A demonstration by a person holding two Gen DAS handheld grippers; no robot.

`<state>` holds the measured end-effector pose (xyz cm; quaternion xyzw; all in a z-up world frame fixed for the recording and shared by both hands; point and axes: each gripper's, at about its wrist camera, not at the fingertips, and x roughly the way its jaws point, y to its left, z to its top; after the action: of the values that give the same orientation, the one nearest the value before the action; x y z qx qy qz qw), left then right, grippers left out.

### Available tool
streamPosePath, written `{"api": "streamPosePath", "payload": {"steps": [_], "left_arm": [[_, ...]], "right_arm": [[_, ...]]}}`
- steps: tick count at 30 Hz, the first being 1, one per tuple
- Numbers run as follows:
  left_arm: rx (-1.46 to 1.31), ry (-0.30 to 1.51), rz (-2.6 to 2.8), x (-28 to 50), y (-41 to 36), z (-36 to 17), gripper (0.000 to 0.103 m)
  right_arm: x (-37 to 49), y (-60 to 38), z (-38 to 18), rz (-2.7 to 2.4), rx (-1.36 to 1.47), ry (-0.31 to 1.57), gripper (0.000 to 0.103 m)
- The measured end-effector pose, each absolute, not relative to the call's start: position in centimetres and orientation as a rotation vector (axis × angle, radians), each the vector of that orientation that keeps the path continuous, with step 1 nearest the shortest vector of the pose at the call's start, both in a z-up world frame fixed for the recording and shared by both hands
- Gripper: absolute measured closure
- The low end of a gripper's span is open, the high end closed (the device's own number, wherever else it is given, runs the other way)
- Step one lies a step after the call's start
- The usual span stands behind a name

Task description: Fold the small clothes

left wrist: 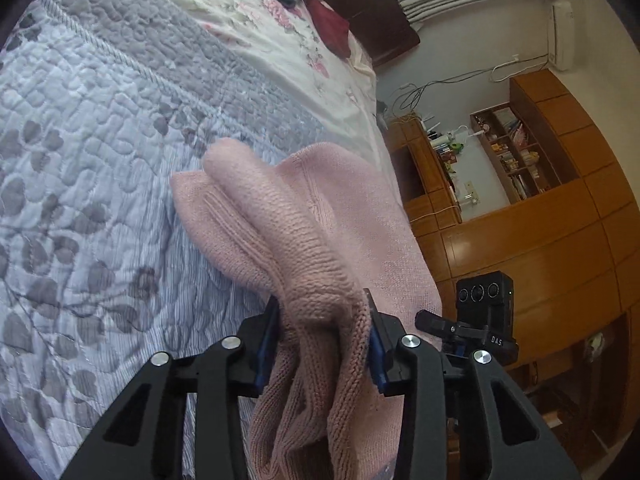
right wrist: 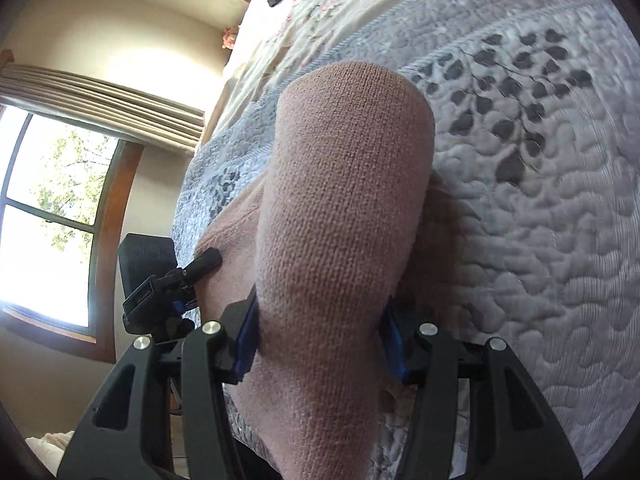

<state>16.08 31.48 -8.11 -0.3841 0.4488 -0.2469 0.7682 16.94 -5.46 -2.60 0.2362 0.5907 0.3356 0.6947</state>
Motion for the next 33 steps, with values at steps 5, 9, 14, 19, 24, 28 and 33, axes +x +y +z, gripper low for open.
{"api": "streamPosePath", "payload": {"steps": [5, 9, 14, 19, 24, 28, 33], "left_arm": [[-0.826, 1.030, -0.458, 14.8, 30.2, -11.8, 0.064], [-0.811, 1.053, -0.428, 14.3, 30.6, -12.6, 0.057], [-0.725, 1.056, -0.374, 12.7, 30.4, -10.4, 0.055], [-0.637, 1.040, -0.359, 8.8, 29.3, -8.4, 0.047], [-0.556, 1.044, -0.356, 5.6, 27.4, -8.1, 0.047], [-0.511, 1.088, -0.314, 4.6, 26.7, -9.4, 0.048], [-0.511, 1.130, -0.297, 4.0, 27.0, -11.5, 0.045]], "right_arm": [[16.2, -6.5, -6.9, 0.724, 0.607, 1.338, 0.048], [16.0, -6.2, -6.9, 0.718, 0.589, 1.330, 0.042], [15.3, -4.5, -5.0, 0.693, 0.533, 1.320, 0.036], [12.6, -5.3, -4.7, 0.704, 0.520, 1.325, 0.035], [10.5, -5.6, -5.9, 0.683, 0.484, 1.360, 0.042], [9.9, -5.4, -6.7, 0.656, 0.455, 1.367, 0.070], [9.8, -5.7, -8.6, 0.606, 0.441, 1.390, 0.073]]}}
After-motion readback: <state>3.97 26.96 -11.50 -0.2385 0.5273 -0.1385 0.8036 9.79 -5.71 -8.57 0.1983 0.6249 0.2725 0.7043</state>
